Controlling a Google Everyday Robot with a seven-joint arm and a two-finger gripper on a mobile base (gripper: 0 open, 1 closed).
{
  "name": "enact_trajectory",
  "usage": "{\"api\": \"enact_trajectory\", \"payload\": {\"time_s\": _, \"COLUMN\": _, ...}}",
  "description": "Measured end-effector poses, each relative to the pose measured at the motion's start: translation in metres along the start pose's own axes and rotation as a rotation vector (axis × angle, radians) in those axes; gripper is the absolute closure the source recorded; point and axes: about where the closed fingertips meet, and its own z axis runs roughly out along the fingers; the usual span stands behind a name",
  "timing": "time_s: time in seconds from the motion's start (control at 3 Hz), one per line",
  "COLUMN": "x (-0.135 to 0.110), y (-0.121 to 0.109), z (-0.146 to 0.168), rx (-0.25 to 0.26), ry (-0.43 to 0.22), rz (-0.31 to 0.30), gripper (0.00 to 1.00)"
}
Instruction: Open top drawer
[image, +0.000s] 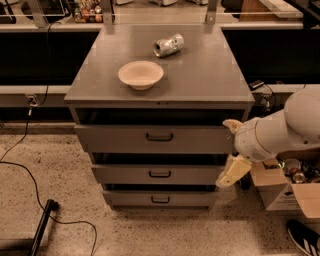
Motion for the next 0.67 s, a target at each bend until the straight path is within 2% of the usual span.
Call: {"api": "enact_trajectory", "payload": {"time_s": 0.67, "x": -0.003, "y": -0.013, "z": 0.042, "rx": -0.023, "ry": 0.099, "rz": -0.103, "gripper": 0.0}}
